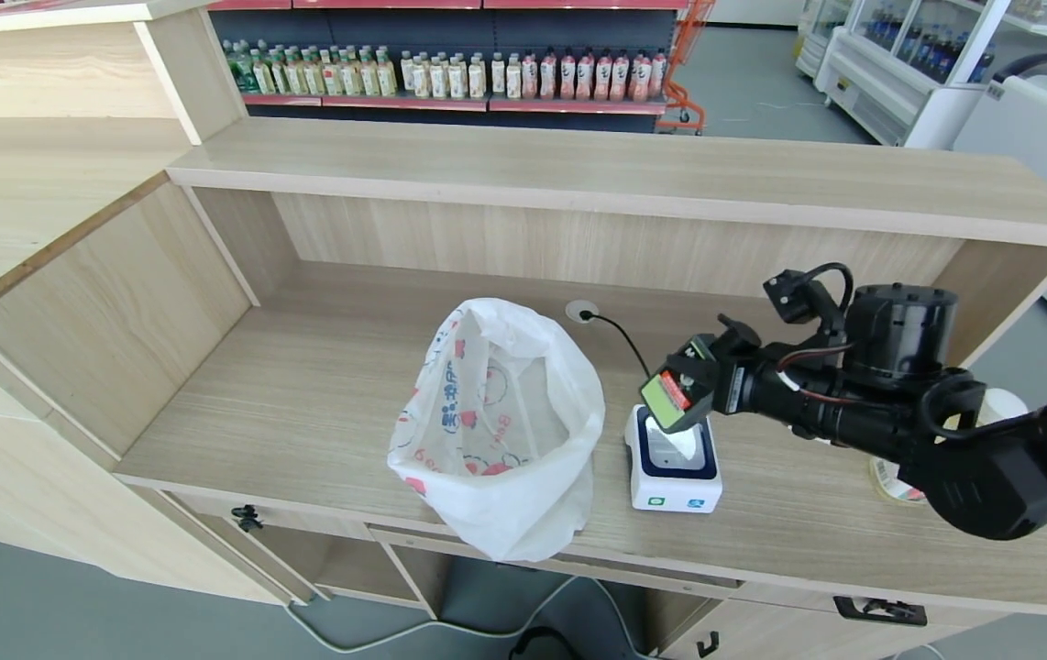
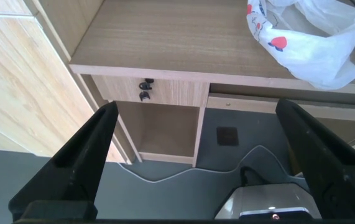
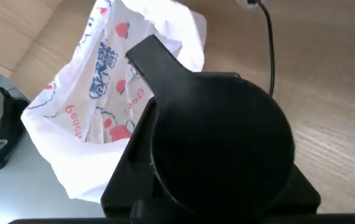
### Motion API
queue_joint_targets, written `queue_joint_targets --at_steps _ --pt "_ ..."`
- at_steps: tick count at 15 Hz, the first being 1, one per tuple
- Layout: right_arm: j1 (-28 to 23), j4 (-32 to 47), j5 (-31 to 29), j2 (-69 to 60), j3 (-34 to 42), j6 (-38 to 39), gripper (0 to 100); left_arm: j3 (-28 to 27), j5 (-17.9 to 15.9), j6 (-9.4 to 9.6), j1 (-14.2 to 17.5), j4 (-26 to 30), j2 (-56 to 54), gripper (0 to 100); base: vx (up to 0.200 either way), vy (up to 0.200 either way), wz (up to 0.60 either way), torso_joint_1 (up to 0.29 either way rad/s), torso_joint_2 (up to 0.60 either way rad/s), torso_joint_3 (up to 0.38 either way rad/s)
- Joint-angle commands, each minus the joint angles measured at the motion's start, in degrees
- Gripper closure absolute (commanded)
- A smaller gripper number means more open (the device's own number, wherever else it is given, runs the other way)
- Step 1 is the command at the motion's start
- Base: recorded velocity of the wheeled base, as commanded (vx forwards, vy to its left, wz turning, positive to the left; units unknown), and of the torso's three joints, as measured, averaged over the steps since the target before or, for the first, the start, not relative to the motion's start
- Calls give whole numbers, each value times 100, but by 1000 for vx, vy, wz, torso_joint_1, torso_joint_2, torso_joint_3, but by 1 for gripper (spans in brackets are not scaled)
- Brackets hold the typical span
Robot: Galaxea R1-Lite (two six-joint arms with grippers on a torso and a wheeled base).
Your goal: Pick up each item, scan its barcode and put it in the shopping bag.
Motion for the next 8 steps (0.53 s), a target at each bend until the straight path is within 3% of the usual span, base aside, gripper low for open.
queue_joint_targets --at_steps 1,8 --pt "-81 -15 238 -467 -122 -115 100 0 -6 -7 0 0 -2 0 0 200 0 2 2 7" --pt "130 -7 300 245 -1150 -308 100 0 -6 11 0 0 -2 0 0 200 0 -1 2 0"
